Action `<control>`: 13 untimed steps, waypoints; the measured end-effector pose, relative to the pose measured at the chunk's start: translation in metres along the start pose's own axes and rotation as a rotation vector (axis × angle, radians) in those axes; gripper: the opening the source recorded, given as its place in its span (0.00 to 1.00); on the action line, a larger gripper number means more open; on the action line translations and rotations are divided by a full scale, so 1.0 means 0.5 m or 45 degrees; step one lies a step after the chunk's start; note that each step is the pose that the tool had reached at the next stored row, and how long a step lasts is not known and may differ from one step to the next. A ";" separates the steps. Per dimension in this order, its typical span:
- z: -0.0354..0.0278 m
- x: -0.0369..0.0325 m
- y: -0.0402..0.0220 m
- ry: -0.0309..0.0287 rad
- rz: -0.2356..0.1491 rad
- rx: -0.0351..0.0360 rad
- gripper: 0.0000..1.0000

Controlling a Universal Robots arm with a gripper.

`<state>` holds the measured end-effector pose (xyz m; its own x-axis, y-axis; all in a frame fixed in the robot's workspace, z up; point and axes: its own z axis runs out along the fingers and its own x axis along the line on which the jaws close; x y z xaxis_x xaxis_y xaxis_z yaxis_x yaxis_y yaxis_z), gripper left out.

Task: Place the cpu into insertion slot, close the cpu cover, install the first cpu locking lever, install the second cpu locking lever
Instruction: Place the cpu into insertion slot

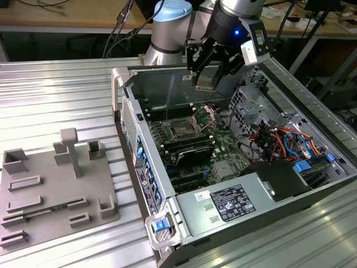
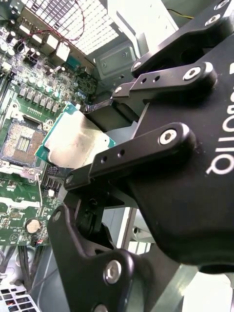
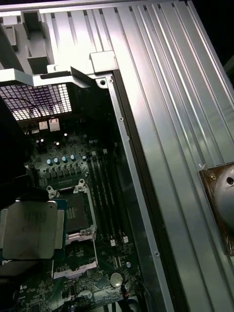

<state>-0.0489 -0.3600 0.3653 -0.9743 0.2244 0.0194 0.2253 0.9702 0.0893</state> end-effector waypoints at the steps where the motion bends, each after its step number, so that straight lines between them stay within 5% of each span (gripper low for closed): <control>1: 0.000 0.000 0.000 -0.0001 0.000 -0.0001 0.55; 8: 0.000 0.000 0.000 -0.0004 0.004 -0.0002 0.55; 13: 0.001 0.000 0.000 -0.0091 0.092 0.0010 0.55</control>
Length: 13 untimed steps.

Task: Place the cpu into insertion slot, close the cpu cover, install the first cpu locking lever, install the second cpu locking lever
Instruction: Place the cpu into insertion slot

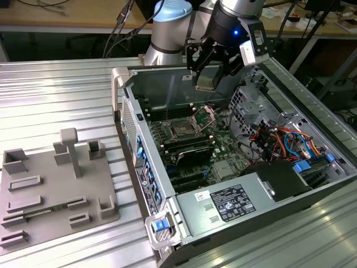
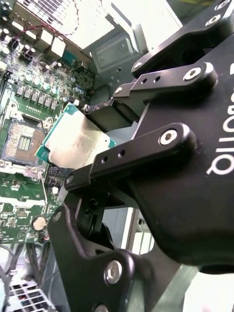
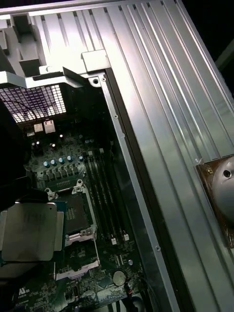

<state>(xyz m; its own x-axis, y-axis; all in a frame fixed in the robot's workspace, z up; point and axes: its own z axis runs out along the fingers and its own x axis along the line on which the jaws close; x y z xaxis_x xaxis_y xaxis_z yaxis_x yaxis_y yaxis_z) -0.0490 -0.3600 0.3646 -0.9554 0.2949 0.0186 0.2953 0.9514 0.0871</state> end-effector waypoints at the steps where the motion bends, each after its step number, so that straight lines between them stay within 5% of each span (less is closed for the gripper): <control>1: 0.001 0.000 0.000 -0.0044 0.041 0.0018 0.55; 4: 0.003 0.000 0.000 -0.0120 0.121 0.0026 0.55; 13: 0.004 0.000 0.000 -0.0132 0.132 0.0033 0.55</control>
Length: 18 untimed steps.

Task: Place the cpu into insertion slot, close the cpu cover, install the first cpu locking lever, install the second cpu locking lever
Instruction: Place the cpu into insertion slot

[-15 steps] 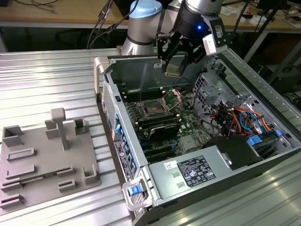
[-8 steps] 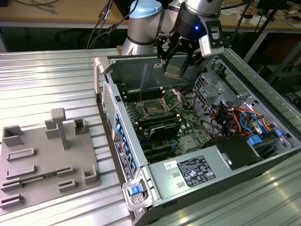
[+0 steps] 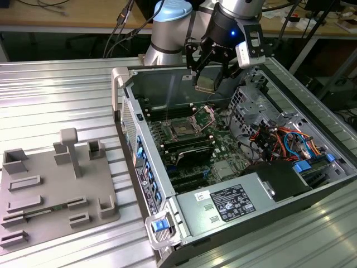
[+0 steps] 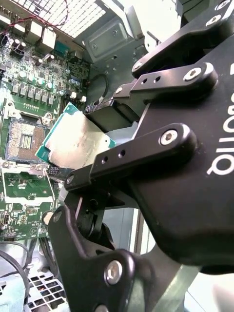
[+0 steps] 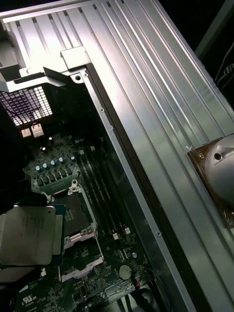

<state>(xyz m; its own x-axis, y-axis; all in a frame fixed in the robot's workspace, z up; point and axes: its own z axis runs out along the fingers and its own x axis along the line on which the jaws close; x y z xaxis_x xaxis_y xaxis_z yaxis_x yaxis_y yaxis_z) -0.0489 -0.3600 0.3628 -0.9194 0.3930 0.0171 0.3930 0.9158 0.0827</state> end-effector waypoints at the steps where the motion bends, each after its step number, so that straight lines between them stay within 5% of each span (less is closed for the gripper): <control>1: 0.000 0.000 0.000 0.0000 0.000 0.0000 0.55; 8: 0.000 0.000 0.000 -0.0011 0.012 -0.0001 0.55; 18: 0.006 0.002 -0.001 -0.0149 0.181 -0.0030 0.55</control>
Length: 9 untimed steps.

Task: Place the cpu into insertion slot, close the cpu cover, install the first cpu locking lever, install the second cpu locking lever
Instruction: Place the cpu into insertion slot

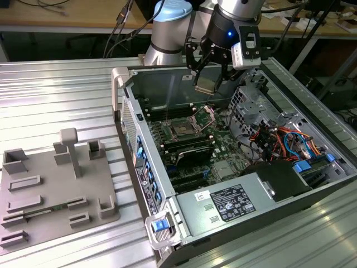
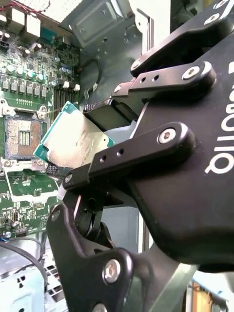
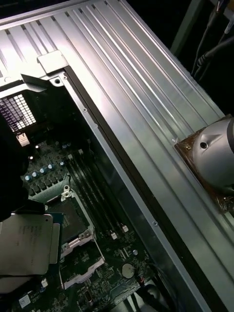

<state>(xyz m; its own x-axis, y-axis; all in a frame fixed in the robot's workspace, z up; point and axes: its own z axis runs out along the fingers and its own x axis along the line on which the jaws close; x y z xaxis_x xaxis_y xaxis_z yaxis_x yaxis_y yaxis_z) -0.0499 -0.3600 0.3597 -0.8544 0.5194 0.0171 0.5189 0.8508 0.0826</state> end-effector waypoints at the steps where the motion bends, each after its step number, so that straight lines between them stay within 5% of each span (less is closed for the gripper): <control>1: 0.000 0.001 -0.001 -0.0003 0.003 0.0000 0.55; 5: 0.003 0.006 -0.004 -0.0012 0.016 -0.0006 0.55; 9: 0.005 0.006 -0.004 -0.0068 0.083 -0.0015 0.55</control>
<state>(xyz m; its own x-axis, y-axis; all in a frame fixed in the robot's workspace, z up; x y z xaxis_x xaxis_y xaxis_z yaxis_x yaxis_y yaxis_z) -0.0533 -0.3599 0.3569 -0.8186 0.5741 0.0172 0.5734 0.8151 0.0826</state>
